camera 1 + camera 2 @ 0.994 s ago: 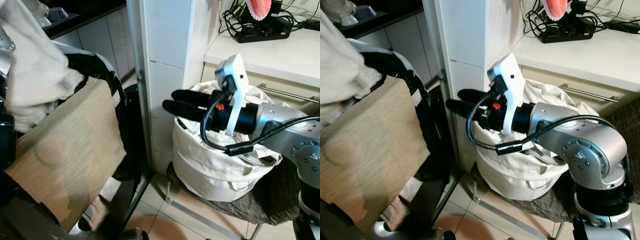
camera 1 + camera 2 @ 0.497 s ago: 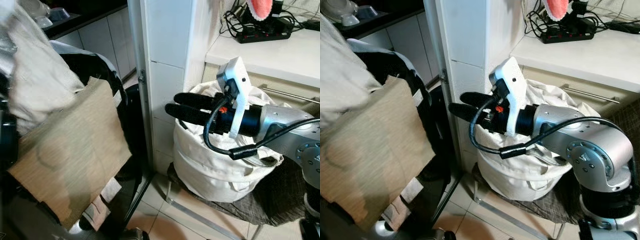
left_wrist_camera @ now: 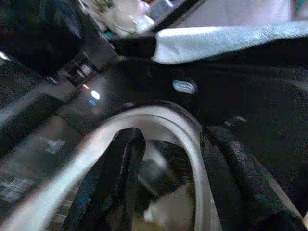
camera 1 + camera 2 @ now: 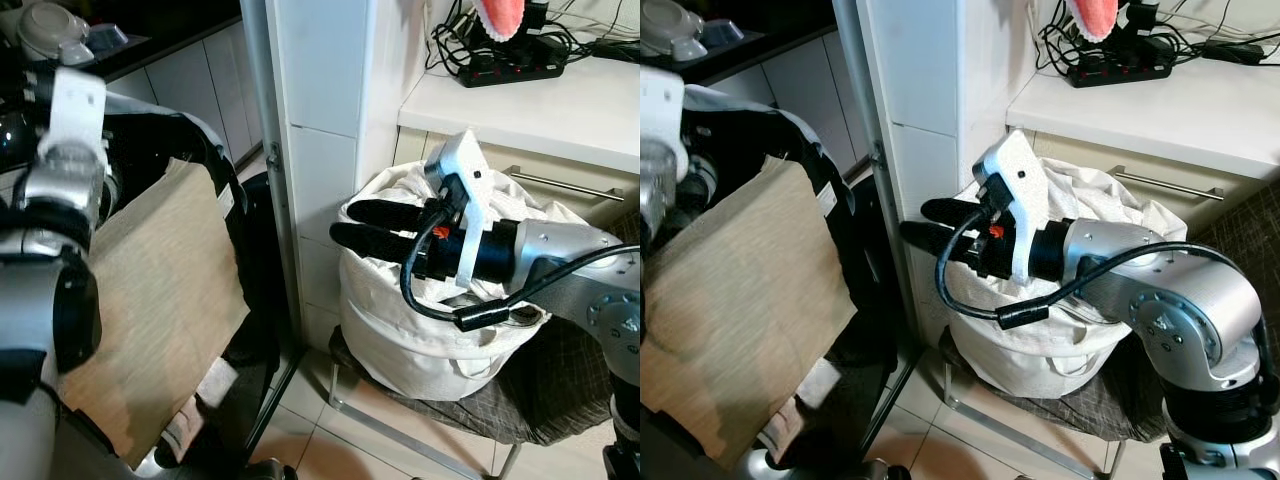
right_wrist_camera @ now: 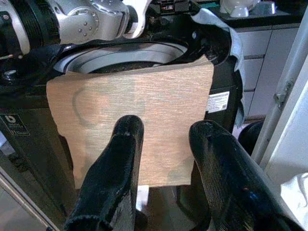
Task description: Clothes washing
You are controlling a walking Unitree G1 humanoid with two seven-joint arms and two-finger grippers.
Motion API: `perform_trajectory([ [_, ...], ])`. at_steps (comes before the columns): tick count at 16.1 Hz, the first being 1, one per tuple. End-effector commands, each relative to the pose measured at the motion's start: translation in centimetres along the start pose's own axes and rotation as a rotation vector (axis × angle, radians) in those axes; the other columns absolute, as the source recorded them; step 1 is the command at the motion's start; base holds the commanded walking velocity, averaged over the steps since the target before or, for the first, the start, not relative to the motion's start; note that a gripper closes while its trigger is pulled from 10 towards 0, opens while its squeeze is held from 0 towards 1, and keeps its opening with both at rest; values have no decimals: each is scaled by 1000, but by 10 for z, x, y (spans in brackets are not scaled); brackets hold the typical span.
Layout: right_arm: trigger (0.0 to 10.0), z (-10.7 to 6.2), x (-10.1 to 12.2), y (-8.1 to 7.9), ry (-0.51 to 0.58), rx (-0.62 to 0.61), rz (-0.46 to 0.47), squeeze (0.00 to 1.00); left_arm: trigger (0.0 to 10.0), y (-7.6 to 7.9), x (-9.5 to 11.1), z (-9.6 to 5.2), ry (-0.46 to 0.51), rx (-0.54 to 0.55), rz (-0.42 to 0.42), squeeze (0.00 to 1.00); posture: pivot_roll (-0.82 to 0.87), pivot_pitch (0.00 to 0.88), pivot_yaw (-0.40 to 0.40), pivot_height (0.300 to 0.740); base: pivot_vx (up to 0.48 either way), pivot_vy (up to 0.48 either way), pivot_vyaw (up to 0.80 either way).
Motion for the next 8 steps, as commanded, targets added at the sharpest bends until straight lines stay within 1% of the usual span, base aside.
perform_trajectory([
  [1,10000,-3,3,18,10,-118,-19,0,10000,20,27,-3,116,-127,-166,0,-96,0,100,740,0,0,0],
  [2,10000,-10,2,52,2,-318,-23,0,10000,54,49,-13,215,-325,-285,0,-97,0,100,740,0,0,0],
  [3,10000,-15,0,66,-10,-401,-27,0,10000,69,56,-18,244,-415,-300,0,-96,0,98,740,0,0,0],
  [4,10000,-24,-9,86,-56,-515,-39,145,10000,99,60,-33,289,-596,-272,0,-97,0,98,740,0,0,0],
  [5,10000,-34,-29,102,-133,-596,-20,1000,10000,135,46,-58,286,-857,-239,0,-96,0,95,740,0,0,0],
  [6,10000,-42,-48,112,-199,-642,7,1000,10000,159,28,-83,277,-1044,-181,0,-93,0,91,740,0,0,0],
  [7,10000,-45,-54,115,-224,-660,14,1000,10000,166,21,-92,280,-1099,-157,0,-93,0,91,740,0,0,0],
  [8,10000,-55,-71,129,-314,-707,-16,1000,10000,182,7,-116,275,-1217,-145,0,-92,0,88,740,0,0,0],
])
Point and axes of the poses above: a point about 5 cm out from each wrist's last joint towards the gripper, its own z axis pointing out of the wrist towards the gripper, its own x axis along the axis of the wrist's last joint, y = z × x, the point moved 6 cm from there along z, pointing out of the wrist towards the gripper, and after that the axes turned 13 degrees about -z, right-handed, at the moved point
